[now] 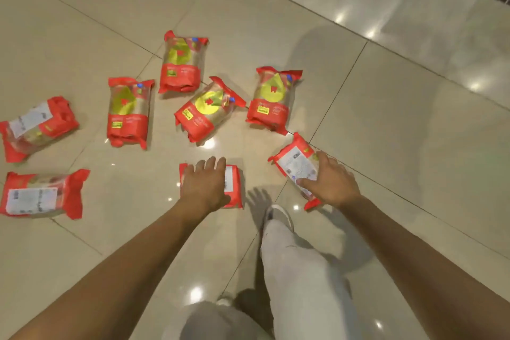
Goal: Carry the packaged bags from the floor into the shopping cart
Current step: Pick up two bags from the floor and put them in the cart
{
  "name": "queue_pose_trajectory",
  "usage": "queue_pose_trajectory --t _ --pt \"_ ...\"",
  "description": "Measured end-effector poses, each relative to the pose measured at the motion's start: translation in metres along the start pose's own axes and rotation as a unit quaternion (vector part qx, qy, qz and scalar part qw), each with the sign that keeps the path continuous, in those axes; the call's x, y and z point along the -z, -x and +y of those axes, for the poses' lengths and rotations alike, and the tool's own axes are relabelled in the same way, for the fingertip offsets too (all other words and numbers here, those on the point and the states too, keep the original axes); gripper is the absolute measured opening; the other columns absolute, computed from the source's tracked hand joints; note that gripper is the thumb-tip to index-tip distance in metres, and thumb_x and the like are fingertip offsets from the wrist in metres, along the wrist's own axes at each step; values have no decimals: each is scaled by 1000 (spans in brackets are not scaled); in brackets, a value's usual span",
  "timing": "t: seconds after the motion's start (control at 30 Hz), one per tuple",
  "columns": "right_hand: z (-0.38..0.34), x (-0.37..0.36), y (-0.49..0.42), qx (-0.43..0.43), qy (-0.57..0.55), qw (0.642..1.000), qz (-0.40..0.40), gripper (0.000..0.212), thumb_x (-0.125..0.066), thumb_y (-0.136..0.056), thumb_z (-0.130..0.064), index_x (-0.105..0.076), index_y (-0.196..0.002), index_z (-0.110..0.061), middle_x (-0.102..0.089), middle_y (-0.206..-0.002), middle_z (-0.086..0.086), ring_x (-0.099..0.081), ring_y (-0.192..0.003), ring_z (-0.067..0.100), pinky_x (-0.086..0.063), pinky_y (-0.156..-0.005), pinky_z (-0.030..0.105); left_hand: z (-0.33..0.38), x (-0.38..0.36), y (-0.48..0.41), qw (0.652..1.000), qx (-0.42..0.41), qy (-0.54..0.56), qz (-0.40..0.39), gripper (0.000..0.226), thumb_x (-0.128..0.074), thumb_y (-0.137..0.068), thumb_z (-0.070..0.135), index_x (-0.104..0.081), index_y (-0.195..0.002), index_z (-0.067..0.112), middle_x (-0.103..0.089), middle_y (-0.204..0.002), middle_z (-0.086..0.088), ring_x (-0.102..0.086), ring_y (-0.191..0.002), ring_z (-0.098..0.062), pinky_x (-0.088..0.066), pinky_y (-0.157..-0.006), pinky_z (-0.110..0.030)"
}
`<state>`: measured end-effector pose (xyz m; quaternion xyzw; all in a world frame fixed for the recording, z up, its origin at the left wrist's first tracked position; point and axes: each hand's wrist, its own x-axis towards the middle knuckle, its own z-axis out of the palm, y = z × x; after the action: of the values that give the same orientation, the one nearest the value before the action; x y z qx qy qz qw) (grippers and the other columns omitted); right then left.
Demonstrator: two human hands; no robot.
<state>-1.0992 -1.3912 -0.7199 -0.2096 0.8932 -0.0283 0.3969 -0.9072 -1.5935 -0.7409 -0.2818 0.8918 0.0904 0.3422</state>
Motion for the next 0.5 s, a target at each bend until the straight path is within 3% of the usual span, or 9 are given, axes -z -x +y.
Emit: queue_pose_trajectory --t 0.13,0.37,0.5 --pt "35 -85 -98 -37 6 999 -31 90 -69 -82 -63 -30 -151 -20 -51 -141 13 -48 -132 35 -40 -109 44 -6 -98 -87 999 5 -25 -33 94 -73 -82 51 -26 -156 16 -38 -157 -7 -42 -141 -30 -33 -113 -46" --pt "88 -162 -228 -46 -8 999 22 109 -81 -65 -62 -25 -151 -24 -49 -138 12 -46 -132 36 -41 -108 52 -30 -191 -201 997 3 -39 -63 115 -86 -73 46 -17 -160 16 -31 -161 -9 -35 -145 -33 -31 -117 -49" --pt "107 -176 -277 -72 -53 996 6 134 -78 -23 -81 -36 -139 -29 -58 -124 5 -54 -120 33 -47 -102 50 -40 -199 -239 994 -19 -10 -106 98 -92 -59 55 -42 -137 21 -60 -123 -1 -58 -114 -26 -47 -100 -42"
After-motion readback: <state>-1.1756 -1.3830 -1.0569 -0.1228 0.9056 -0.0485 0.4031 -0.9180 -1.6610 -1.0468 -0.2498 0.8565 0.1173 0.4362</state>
